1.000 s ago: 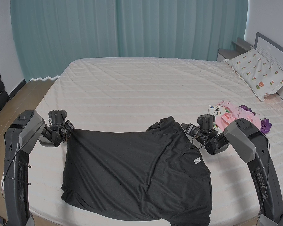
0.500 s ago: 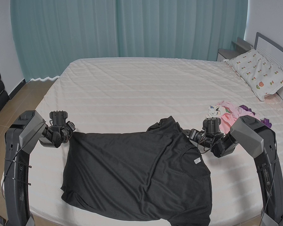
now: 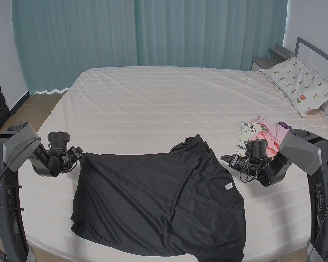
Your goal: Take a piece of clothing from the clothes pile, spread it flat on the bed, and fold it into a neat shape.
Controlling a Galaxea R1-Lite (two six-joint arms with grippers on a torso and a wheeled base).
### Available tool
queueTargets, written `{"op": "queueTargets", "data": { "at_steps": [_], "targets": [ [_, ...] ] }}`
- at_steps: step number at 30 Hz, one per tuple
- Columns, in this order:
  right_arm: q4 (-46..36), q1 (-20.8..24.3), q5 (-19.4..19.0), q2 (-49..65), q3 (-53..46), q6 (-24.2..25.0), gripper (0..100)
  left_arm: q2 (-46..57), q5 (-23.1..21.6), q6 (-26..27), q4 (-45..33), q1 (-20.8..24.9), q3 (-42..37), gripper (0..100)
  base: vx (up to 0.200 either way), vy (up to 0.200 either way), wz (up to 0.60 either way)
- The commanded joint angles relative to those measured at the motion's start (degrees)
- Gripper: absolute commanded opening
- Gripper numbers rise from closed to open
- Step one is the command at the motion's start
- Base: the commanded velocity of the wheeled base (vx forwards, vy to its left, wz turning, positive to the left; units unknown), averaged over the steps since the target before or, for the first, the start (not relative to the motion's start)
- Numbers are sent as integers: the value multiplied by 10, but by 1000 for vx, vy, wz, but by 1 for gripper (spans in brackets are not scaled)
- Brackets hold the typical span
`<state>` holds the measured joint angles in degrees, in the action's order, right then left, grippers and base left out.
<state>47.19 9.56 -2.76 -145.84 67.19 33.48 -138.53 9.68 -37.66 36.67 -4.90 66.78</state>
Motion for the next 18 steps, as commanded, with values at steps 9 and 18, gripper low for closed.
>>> {"op": "queueTargets", "data": {
  "at_steps": [9,18],
  "targets": [
    [83,10,16,166,-285,70,100,219,-70,-43,178,49,-428,100,-200,0,0],
    [184,41,52,176,-407,125,100,173,-72,-104,235,103,-539,100,-133,0,0]
  ]
}}
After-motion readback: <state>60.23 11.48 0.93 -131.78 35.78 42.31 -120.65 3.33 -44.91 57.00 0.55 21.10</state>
